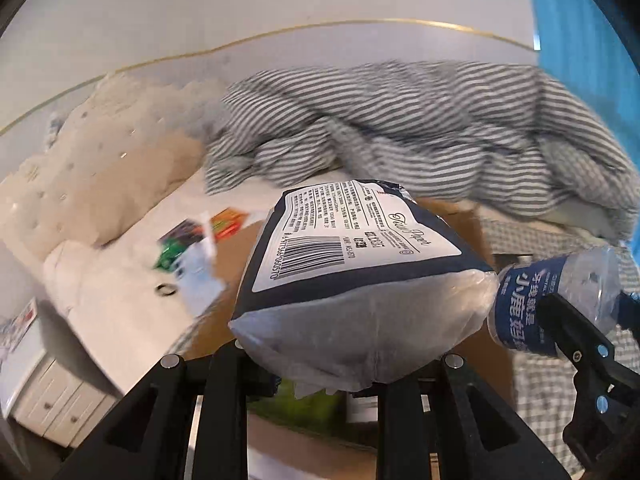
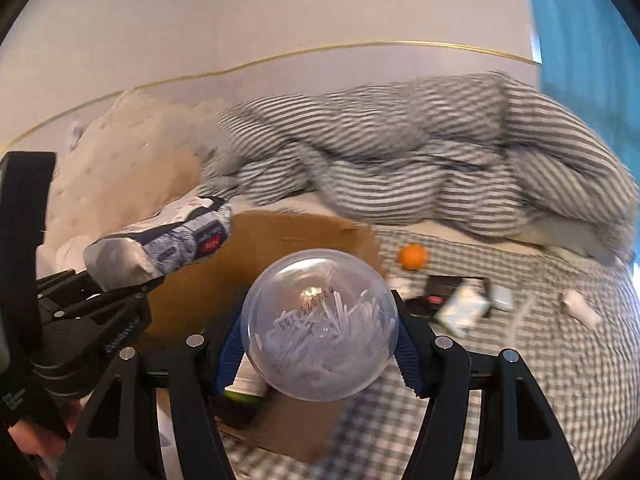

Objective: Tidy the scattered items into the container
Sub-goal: 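Carry both items over the cardboard box and open both tools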

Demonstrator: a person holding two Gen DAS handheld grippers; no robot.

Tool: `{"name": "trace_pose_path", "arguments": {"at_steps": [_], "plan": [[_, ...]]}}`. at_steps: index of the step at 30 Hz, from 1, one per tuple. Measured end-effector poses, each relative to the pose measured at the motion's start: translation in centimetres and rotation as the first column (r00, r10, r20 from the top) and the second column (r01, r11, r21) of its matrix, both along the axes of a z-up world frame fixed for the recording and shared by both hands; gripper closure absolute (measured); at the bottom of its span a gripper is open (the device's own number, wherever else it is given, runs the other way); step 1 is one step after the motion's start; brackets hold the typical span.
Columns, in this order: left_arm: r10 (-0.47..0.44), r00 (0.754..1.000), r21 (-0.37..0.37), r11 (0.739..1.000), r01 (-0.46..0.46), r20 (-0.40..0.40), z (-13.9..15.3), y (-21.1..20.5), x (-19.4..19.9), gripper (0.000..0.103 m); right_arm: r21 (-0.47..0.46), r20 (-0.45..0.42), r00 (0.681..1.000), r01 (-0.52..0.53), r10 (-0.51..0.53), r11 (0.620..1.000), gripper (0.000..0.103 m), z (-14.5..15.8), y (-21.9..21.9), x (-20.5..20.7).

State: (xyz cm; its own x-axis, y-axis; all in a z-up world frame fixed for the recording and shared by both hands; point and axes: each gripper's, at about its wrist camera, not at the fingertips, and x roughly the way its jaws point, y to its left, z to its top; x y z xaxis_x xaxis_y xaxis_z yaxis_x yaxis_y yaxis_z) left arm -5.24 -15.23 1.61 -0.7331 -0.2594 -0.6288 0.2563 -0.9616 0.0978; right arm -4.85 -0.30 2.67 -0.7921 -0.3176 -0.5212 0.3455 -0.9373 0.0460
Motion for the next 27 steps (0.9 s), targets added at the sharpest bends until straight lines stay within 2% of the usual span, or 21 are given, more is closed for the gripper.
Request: {"name": "trace_pose_path", "arguments": {"at_steps": [4, 6, 7, 8, 9, 10, 13, 17, 21, 25, 27], "plan": [[0.036, 0.999, 0.028, 0.999, -0.037, 0.040, -1.6, -2.5, -0.3, 0.081, 0.052, 0.004, 0.997, -0.072, 0.072, 0.996, 0.040, -0.5, -3.9, -0.7], [0.037, 0.997, 0.037, 0.999, -0.039, 0.067, -2.5, -3.1, -0.6, 0.075, 0.087, 0.007, 0.997, -0.075, 0.075, 0.993, 0.039, -1.0, -5.1, -1.1], [0.037, 0.996, 0.036, 0.999, -0.040, 0.077, -2.8, -3.2, -0.7, 0.072, 0.112, 0.004, 0.998, -0.061, 0.061, 0.992, 0.034, -1.3, -5.4, -1.1], [0.042, 0.996, 0.031, 0.999, -0.045, 0.080, -2.9, -3.3, -0.6, 0.060, 0.135, -0.004, 0.999, -0.042, 0.043, 0.990, 0.030, -1.5, -5.4, -1.1], [0.050, 0.995, 0.025, 0.998, -0.052, 0.081, -3.0, -3.5, -0.5, 0.047, 0.143, -0.017, 0.999, -0.027, 0.030, 0.989, 0.020, -1.5, -5.1, -0.9], [0.052, 0.996, 0.026, 0.998, -0.054, 0.075, -2.9, -3.6, -0.2, 0.044, 0.139, -0.029, 0.999, -0.019, 0.023, 0.990, 0.011, -1.4, -4.8, -0.8], [0.027, 0.998, 0.044, 0.999, -0.030, 0.063, -2.5, -3.1, 0.0, 0.043, 0.082, -0.050, 0.999, -0.014, 0.019, 0.997, 0.010, -0.3, -2.6, 0.2], [-0.037, 0.999, 0.027, 0.999, 0.036, 0.038, -1.4, -0.4, 0.2, 0.041, 0.042, -0.086, 0.996, 0.019, -0.015, 0.999, 0.010, 1.5, 0.6, 1.2], [-0.120, 0.993, 0.014, 0.993, 0.120, -0.014, -0.3, 2.9, 1.1, 0.014, 0.019, -0.122, 0.987, 0.112, -0.109, 0.994, 0.008, 2.7, 5.7, 2.0], [-0.207, 0.976, -0.004, 0.978, 0.207, -0.063, 0.2, 7.0, 2.0, 0.005, 0.021, -0.117, 0.961, 0.255, -0.251, 0.967, 0.006, 1.7, 12.5, 2.3], [-0.245, 0.967, -0.005, 0.969, 0.245, -0.075, 0.1, 9.0, 2.1, 0.002, 0.032, -0.079, 0.947, 0.315, -0.312, 0.948, 0.006, 0.5, 16.2, 2.2]]}}
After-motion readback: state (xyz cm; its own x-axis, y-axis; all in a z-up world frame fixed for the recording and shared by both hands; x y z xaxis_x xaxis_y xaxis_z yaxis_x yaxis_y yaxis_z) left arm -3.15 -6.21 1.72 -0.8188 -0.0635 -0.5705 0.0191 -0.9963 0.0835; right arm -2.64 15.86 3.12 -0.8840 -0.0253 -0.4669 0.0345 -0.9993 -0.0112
